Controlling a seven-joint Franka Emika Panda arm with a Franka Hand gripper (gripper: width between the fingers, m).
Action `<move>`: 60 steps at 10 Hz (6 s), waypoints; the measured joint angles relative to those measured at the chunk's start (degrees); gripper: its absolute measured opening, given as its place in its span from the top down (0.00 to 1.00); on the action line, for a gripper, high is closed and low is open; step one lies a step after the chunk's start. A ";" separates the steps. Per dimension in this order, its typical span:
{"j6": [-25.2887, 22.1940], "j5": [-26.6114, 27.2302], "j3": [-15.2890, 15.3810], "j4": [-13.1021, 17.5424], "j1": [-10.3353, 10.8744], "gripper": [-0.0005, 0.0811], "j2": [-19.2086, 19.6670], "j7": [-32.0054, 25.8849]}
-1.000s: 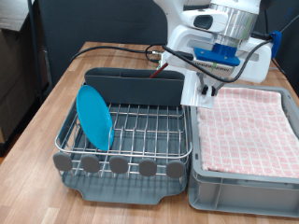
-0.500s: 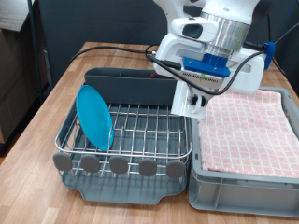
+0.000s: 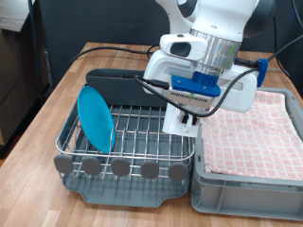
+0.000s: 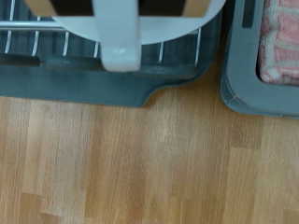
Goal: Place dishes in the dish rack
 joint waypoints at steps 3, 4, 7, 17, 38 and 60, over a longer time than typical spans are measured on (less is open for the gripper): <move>0.48 1.92 0.11 2.01 -0.46 0.90 2.57 -0.73; 0.60 2.57 0.15 2.44 -0.49 0.90 3.25 -0.87; 1.87 3.32 0.17 3.13 -0.50 0.90 5.05 -0.90; 1.58 3.38 0.12 4.52 -0.53 0.90 7.21 -0.93; -3.47 8.76 0.72 13.92 -1.42 0.90 15.04 -4.76; -9.50 9.09 0.46 20.02 -1.50 0.02 15.52 -6.54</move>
